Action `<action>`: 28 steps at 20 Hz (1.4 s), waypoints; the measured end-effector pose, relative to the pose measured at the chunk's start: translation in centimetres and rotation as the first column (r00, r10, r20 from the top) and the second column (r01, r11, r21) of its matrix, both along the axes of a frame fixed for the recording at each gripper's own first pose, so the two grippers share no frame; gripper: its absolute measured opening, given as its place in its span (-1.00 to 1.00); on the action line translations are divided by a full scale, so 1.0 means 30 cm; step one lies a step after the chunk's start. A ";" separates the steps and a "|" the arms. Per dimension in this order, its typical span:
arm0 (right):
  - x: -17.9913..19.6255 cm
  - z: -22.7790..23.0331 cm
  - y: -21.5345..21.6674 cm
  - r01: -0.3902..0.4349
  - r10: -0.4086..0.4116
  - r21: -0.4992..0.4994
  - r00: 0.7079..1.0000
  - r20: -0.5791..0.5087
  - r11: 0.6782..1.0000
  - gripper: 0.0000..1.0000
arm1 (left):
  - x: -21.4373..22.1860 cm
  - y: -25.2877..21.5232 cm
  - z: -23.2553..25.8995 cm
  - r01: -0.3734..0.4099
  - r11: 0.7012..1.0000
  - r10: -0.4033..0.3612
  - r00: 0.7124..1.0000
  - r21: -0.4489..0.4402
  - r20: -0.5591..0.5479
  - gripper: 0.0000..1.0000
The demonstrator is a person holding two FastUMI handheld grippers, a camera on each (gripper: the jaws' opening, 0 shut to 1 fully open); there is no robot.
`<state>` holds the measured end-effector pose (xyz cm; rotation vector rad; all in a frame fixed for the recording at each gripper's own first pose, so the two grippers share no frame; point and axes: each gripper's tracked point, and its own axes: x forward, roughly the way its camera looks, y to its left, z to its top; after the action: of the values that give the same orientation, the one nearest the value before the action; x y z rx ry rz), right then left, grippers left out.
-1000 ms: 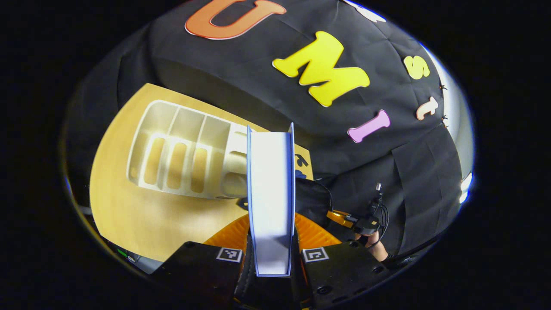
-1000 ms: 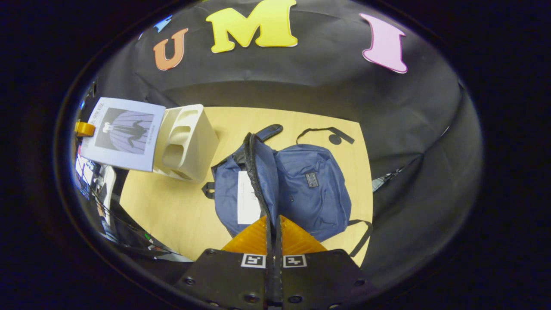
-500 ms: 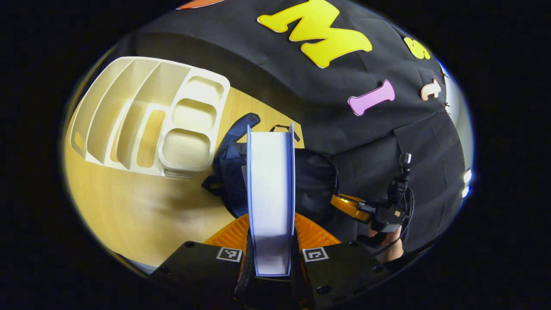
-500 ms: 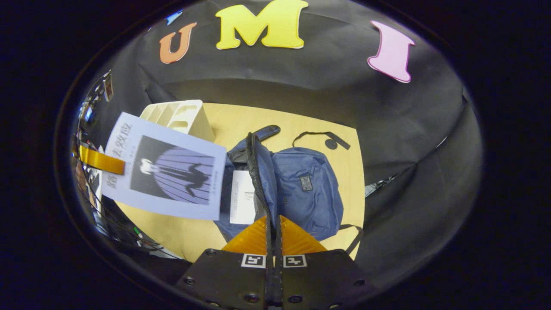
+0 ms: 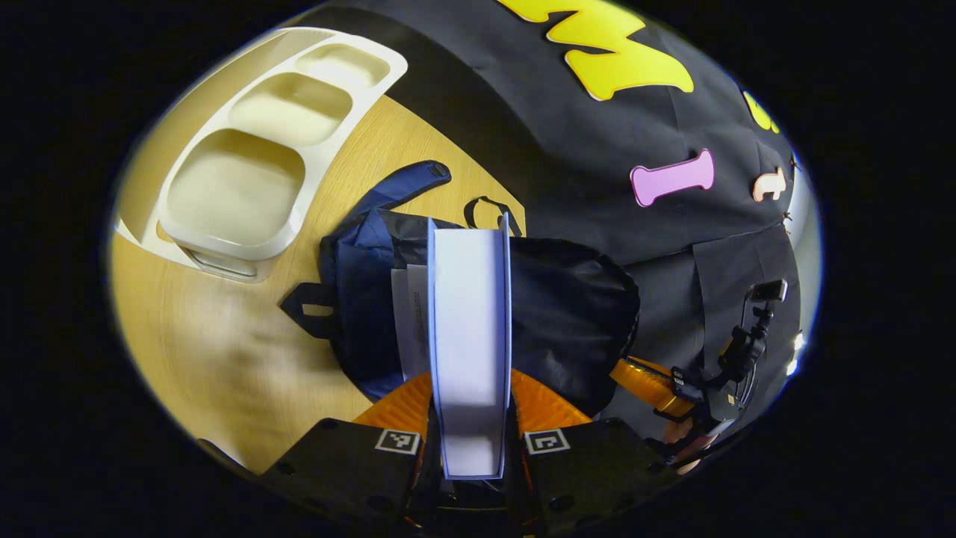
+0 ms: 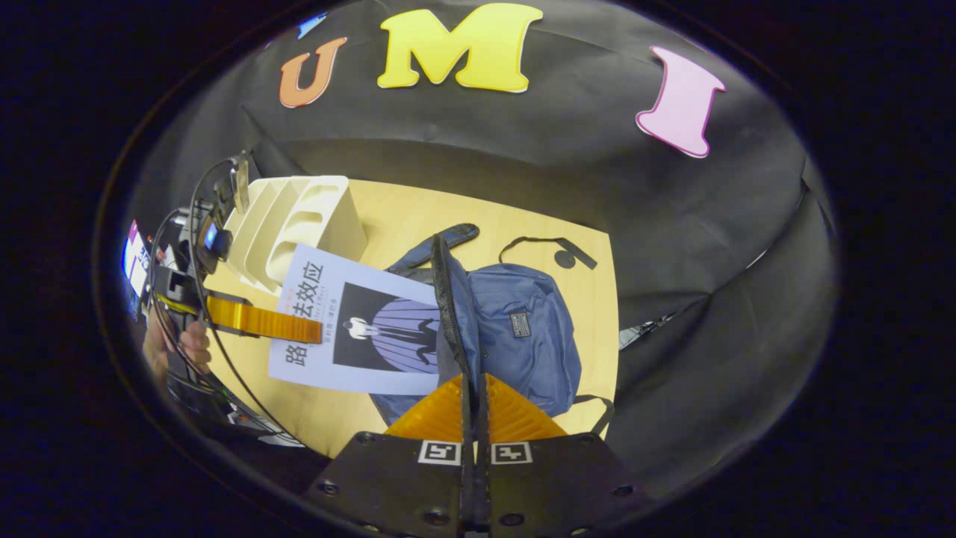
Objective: Open the schoolbag, grab two books from the bookshelf and put them into the schoolbag.
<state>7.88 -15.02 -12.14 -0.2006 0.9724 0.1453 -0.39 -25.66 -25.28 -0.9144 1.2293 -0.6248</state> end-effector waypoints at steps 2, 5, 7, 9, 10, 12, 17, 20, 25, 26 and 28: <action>0.011 0.005 0.001 0.004 -0.004 -0.003 1.000 0.003 1.000 -1.00 | 0.005 -0.002 -0.019 -0.018 0.999 0.018 1.000 -0.035 0.001 -0.27; 0.023 0.010 0.003 0.006 -0.006 -0.002 1.000 0.006 1.000 -1.00 | 0.010 -0.015 -0.050 -0.037 0.996 0.036 0.999 -0.085 -0.015 -0.27; 0.026 0.015 0.017 0.003 -0.003 0.008 1.000 0.002 1.000 -0.99 | 0.013 -0.035 -0.065 -0.043 0.993 0.041 0.999 -0.109 -0.017 -0.27; 0.029 0.021 0.036 -0.006 0.006 0.013 1.000 -0.002 1.000 -0.99 | 0.017 -0.054 -0.074 -0.050 0.991 0.048 0.999 -0.125 -0.019 -0.27; 0.033 0.026 0.043 -0.012 0.012 0.011 1.000 0.001 1.000 -0.99 | 0.019 -0.070 -0.081 -0.053 0.989 0.051 0.999 -0.134 -0.019 -0.27; 0.037 0.036 0.058 -0.022 0.022 0.012 1.000 0.003 1.000 -1.00 | 0.028 -0.095 -0.092 -0.062 0.986 0.059 0.998 -0.156 -0.022 -0.27; 0.041 0.043 0.076 -0.030 0.030 0.009 1.000 -0.001 1.000 -0.99 | 0.048 -0.182 -0.126 -0.064 0.971 0.057 0.998 -0.231 -0.039 -0.27; 0.038 0.044 0.088 -0.031 0.031 0.009 1.000 -0.005 0.999 -0.99 | 0.067 -0.253 -0.154 -0.070 0.962 0.062 0.997 -0.265 -0.038 -0.27; 0.043 0.043 0.096 -0.030 0.030 0.009 1.000 -0.009 1.000 -0.99 | 0.091 -0.335 -0.166 -0.047 0.956 0.041 0.999 -0.288 -0.026 -0.27; 0.044 0.042 0.096 -0.030 0.030 0.008 0.999 -0.011 1.000 -0.99 | 0.090 -0.348 -0.172 -0.047 0.955 0.042 0.999 -0.293 -0.025 -0.27; 0.045 0.033 0.094 -0.030 0.030 0.007 0.999 -0.019 1.000 -1.00 | 0.094 -0.382 -0.196 -0.045 0.952 0.036 0.999 -0.302 -0.034 -0.27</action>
<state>9.22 -12.21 -11.14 -0.2080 0.9885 0.1779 2.43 -37.11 -31.17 -1.2049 1.1547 -0.7840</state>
